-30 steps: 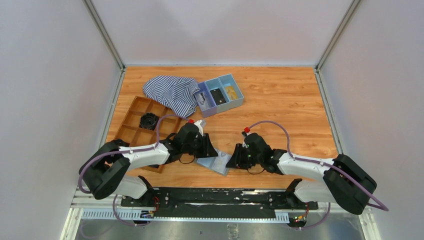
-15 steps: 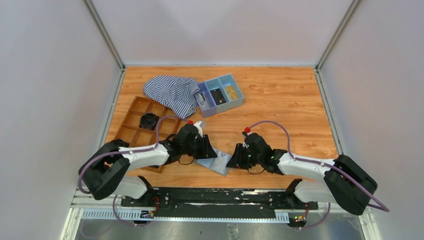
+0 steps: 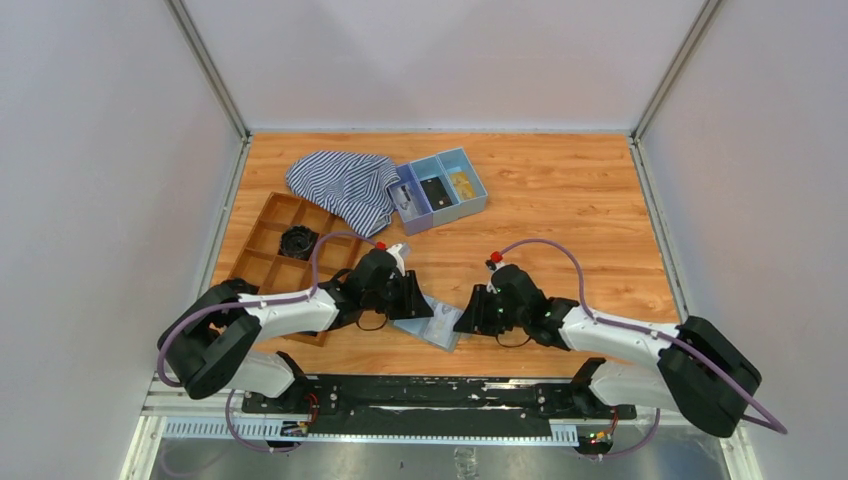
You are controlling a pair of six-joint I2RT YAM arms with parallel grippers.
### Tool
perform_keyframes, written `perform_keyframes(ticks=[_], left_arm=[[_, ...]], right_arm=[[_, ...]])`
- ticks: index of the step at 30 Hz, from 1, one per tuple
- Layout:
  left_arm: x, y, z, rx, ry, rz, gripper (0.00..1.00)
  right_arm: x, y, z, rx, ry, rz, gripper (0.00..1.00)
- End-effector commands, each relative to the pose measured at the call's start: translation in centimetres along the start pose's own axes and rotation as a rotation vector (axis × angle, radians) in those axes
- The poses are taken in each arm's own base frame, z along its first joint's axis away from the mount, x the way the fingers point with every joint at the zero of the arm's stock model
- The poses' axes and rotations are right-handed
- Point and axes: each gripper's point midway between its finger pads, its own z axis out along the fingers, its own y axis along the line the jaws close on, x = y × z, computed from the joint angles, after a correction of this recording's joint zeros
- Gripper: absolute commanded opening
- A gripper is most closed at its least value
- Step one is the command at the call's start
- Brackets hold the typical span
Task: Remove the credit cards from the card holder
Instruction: Remove the credit card from the card holder.
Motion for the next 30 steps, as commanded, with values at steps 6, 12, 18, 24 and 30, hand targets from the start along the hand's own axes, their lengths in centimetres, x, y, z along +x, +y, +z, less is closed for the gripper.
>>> perform_keyframes(ticks=[6, 12, 18, 24, 30], left_arm=[[0.7, 0.7, 0.5, -0.018, 0.024, 0.015, 0.34], [1.1, 0.8, 0.6, -0.021, 0.041, 0.006, 0.34], [1.1, 0.0, 1.0, -0.012, 0.048, 0.018, 0.34], [1.2, -1.4, 1.6, 0.012, 0.063, 0.041, 0.34], [0.6, -2.0, 1.4, 0.023, 0.04, 0.054, 0.34]], right_arm=[[-1.1, -0.9, -1.7, 0.064, -0.076, -0.037, 0.3], [-0.9, -1.6, -2.2, 0.087, -0.081, -0.026, 0.3], [-0.9, -1.7, -2.4, 0.099, -0.086, -0.031, 0.3], [-1.1, -1.6, -2.5, 0.099, -0.091, -0.034, 0.29], [-1.4, -2.1, -3.0, 0.126, -0.113, -0.033, 0.29]])
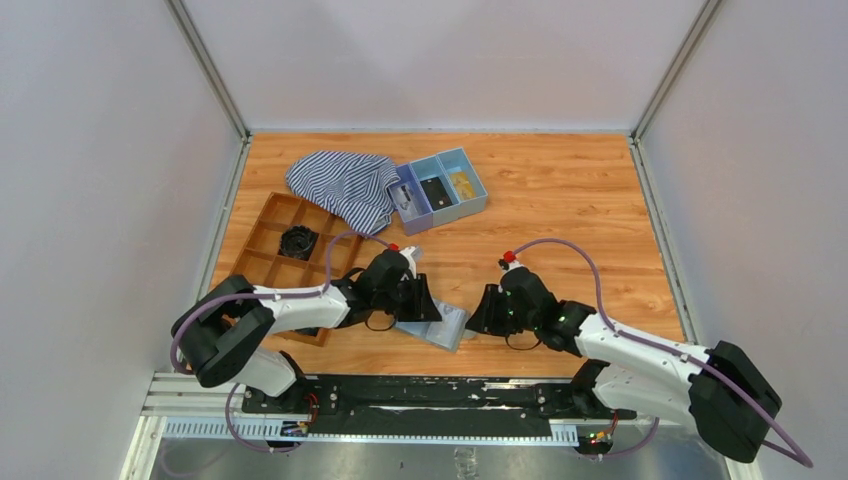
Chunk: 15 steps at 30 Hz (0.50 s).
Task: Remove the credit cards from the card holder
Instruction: Remove the credit card from the card holder.
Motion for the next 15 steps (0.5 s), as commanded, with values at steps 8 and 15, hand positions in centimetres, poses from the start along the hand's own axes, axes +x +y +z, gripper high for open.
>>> perform_keyframes(ticks=[8, 15], left_arm=[[-0.4, -0.6, 0.6, 0.006, 0.001, 0.016, 0.33], [-0.5, -0.4, 0.8, -0.005, -0.001, 0.017, 0.33]], right_arm=[[-0.6, -0.6, -0.1, 0.052, -0.006, -0.04, 0.28], [-0.5, 0.2, 0.3, 0.008, 0.002, -0.038, 0.28]])
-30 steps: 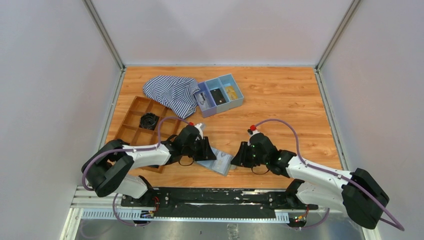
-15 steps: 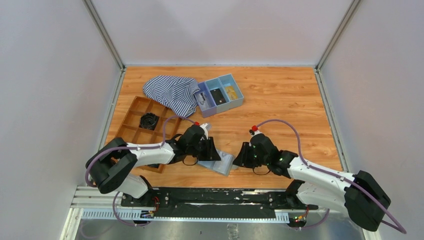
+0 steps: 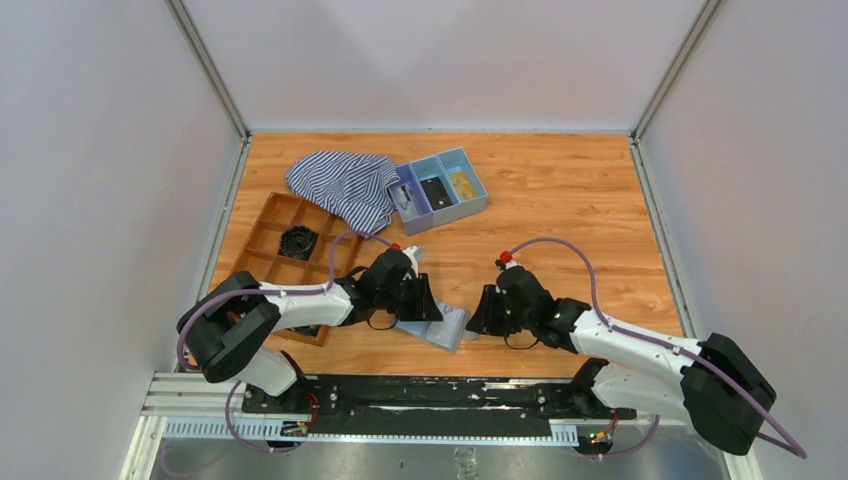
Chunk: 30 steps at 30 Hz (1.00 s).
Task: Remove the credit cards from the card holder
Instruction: Remove the credit card from the card holder.
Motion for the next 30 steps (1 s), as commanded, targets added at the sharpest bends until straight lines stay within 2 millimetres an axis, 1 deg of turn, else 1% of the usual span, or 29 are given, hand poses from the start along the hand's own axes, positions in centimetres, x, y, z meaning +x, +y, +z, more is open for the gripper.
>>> perform_keyframes(ticks=[1, 4, 7, 9, 10, 12, 17, 22, 30], left_arm=[[-0.4, -0.5, 0.3, 0.003, -0.009, 0.019, 0.33], [-0.2, -0.3, 0.3, 0.0, -0.006, 0.014, 0.34], [-0.2, -0.1, 0.2, -0.005, -0.011, 0.016, 0.35], [-0.2, 0.0, 0.1, -0.009, -0.013, 0.013, 0.35], [0.0, 0.1, 0.1, -0.011, -0.011, 0.008, 0.35], [0.1, 0.3, 0.1, -0.014, -0.009, 0.0, 0.35], [-0.2, 0.4, -0.7, -0.01, -0.037, -0.013, 0.37], [-0.6, 1.3, -1.5, -0.016, -0.063, -0.034, 0.38], [-0.1, 1.5, -1.3, -0.011, -0.034, -0.028, 0.38]], right_arm=[[-0.8, 1.0, -0.2, -0.035, -0.022, -0.017, 0.29], [-0.9, 0.8, -0.3, -0.031, -0.034, -0.018, 0.34], [-0.9, 0.7, -0.3, -0.033, -0.045, -0.008, 0.36], [-0.8, 0.9, -0.2, -0.052, -0.045, -0.004, 0.36], [-1.1, 1.5, 0.0, -0.082, -0.061, -0.004, 0.36], [-1.0, 1.8, 0.3, -0.107, -0.058, 0.001, 0.35], [-0.6, 2.4, 0.9, -0.148, -0.034, 0.012, 0.35], [-0.3, 2.5, 1.2, -0.156, -0.019, 0.008, 0.34], [-0.1, 2.4, 1.8, -0.153, -0.005, 0.012, 0.34]])
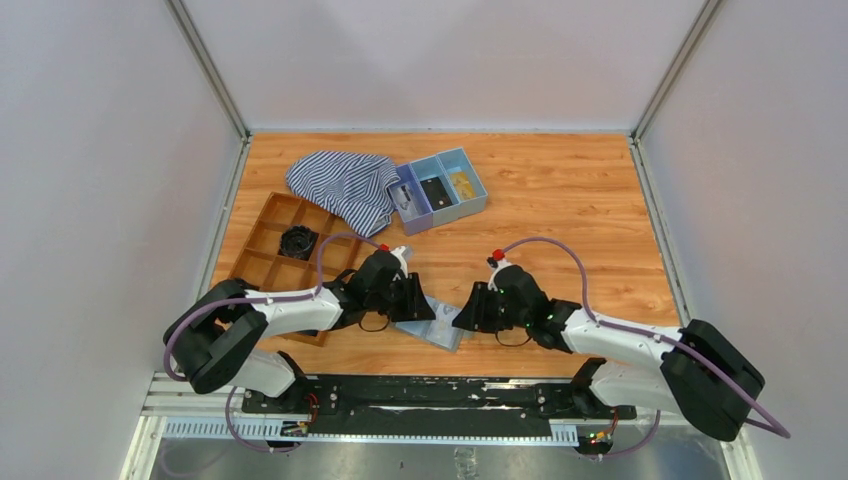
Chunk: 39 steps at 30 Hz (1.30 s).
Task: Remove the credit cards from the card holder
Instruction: Remove the credit card from the card holder.
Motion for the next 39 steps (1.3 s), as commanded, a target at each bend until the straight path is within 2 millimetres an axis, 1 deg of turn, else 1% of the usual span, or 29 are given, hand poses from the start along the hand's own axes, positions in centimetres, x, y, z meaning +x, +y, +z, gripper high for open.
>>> perform_keyframes(ticks=[1, 7, 18, 23, 33, 36, 39], left_arm=[[0.3, 0.3, 0.0, -0.002, 0.009, 0.009, 0.38], [0.4, 0.4, 0.0, -0.002, 0.012, 0.012, 0.38], [0.5, 0.5, 0.1, -0.003, 0.019, 0.011, 0.37], [0.5, 0.5, 0.2, -0.003, 0.024, 0.013, 0.37], [0.6, 0.4, 0.5, -0.003, 0.037, 0.005, 0.36], [0.5, 0.3, 0.6, -0.004, 0.038, -0.004, 0.35], [0.1, -0.2, 0.8, 0.005, 0.035, -0.005, 0.34]], right_arm=[[0.4, -0.2, 0.4, -0.003, 0.011, 0.008, 0.34], [0.8, -0.7, 0.9, 0.011, 0.029, 0.015, 0.34], [0.9, -0.4, 1.7, 0.002, 0.05, 0.017, 0.33], [0.8, 0.0, 2.1, -0.01, 0.056, 0.017, 0.33], [-0.2, 1.3, 2.7, -0.036, 0.047, 0.0, 0.32], [-0.2, 1.2, 2.6, -0.032, 0.046, 0.004, 0.31], [0.1, 1.0, 2.6, -0.03, 0.048, 0.011, 0.31]])
